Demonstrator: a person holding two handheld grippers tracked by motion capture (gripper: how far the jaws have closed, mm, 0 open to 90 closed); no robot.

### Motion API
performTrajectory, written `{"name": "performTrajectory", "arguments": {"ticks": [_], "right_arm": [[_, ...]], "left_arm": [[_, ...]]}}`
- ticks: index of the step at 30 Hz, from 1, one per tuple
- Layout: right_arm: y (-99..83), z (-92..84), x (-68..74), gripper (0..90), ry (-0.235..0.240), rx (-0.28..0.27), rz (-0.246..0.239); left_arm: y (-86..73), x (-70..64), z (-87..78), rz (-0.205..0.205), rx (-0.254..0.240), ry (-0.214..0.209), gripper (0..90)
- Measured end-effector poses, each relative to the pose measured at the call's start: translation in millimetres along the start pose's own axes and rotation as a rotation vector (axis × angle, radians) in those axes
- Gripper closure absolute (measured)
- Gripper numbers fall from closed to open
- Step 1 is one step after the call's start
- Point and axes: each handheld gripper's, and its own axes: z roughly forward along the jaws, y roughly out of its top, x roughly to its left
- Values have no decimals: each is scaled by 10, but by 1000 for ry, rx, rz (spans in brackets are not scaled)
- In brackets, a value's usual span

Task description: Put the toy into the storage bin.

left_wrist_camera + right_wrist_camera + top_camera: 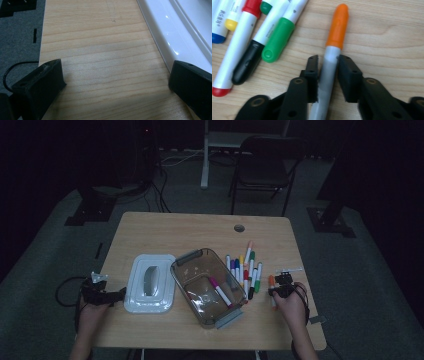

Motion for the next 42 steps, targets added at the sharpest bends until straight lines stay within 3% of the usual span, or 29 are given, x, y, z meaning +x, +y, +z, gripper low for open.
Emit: {"name": "performTrajectory", "arguments": {"ticks": [3,8,17,21,28,35,42], "right_arm": [[-4,-5,-21,769,-2,-1,15],[-2,-30,-85,770,49,-5,69],[195,-420,0,770,95,-62,32],[320,-648,157,770,139,-117,-8],[550,-962,576,770,214,-173,-111],[693,-1089,944,770,280,-192,-192],[809,-1165,1277,770,339,-178,-268]], "left_arm": [[0,0,0,0,0,0,4],[0,0,0,0,0,0,4],[4,-9,4,16,-1,-16,4],[5,-10,4,17,0,-17,4],[5,-11,5,17,-1,-16,4],[6,-13,6,15,-1,-15,4],[7,-13,4,15,2,-15,4]]}}
